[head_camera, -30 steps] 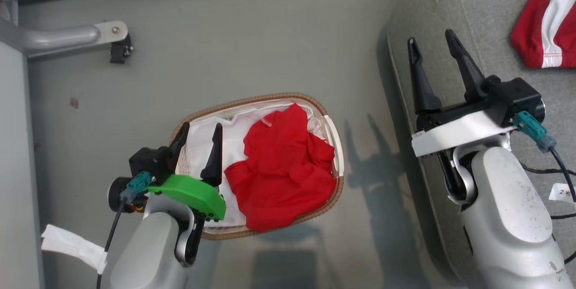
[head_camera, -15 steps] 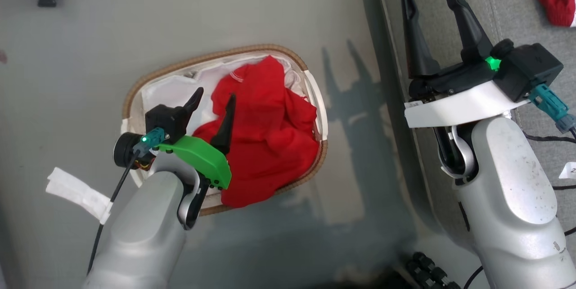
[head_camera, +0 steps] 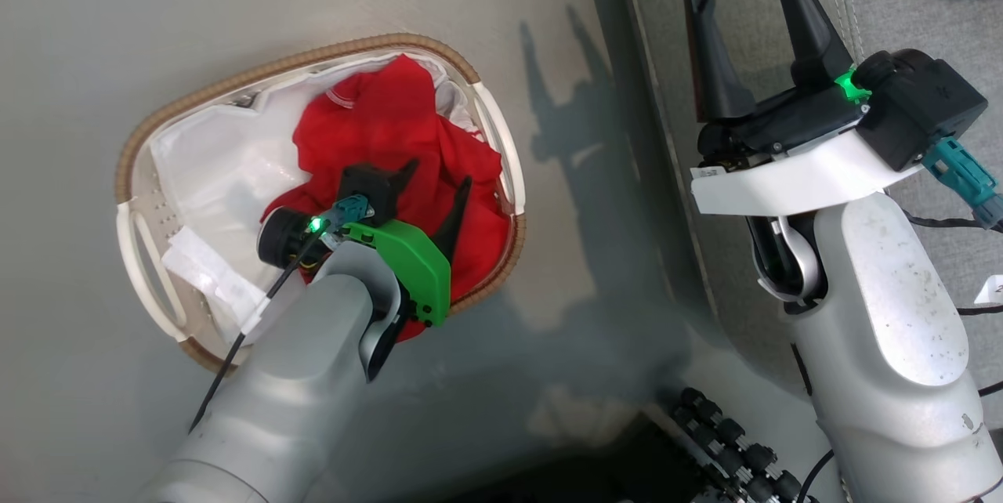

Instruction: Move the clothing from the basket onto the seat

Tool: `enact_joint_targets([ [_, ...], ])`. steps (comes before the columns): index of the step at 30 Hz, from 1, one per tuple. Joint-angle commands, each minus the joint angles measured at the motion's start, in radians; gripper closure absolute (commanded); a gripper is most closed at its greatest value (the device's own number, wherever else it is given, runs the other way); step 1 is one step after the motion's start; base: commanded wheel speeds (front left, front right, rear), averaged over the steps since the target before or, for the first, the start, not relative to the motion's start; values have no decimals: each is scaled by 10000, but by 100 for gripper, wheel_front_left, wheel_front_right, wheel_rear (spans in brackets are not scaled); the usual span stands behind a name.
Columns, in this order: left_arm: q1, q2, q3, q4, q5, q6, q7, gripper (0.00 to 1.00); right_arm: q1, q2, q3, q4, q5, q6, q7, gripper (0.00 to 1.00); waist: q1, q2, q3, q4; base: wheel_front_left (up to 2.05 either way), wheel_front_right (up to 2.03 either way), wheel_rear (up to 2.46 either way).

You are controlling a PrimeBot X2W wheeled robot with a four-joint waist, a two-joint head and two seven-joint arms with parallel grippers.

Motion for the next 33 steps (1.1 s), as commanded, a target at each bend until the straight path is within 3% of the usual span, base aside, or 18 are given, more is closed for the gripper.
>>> enact_joint_targets([
  [1, -278, -1, -147, 283, -14, -32, 51, 0, -52, -23, 31, -85, 13, -10, -16, 0, 0, 0, 238, -218, 0, 0, 0],
  [13, -1062, -125, -652, 2571, 74, 157, 224, 0, -118, -23, 168, -625, 6, -10, -16, 0, 0, 0, 770, -321, 0, 0, 0],
  [25, -1599, -165, -1049, 3216, 186, 116, 819, 0, -389, -25, 291, -1089, -88, -10, -14, 0, 0, 0, 1201, -124, 0, 0, 0],
  [26, -1643, -166, -1095, 3245, 200, 123, 865, 66, -414, -23, 304, -1085, -90, -10, -16, 0, 0, 0, 1220, -109, 0, 0, 0],
  [27, -1673, -169, -1106, 3270, 195, 134, 928, 100, -434, -25, 308, -1070, -76, -10, -16, 0, 0, 0, 1226, -98, 0, 0, 0],
  [33, -1468, -118, -992, 3382, -38, 130, 838, 100, -503, -26, 419, -871, 122, -10, -14, 0, 0, 0, 952, -109, 0, 0, 0],
])
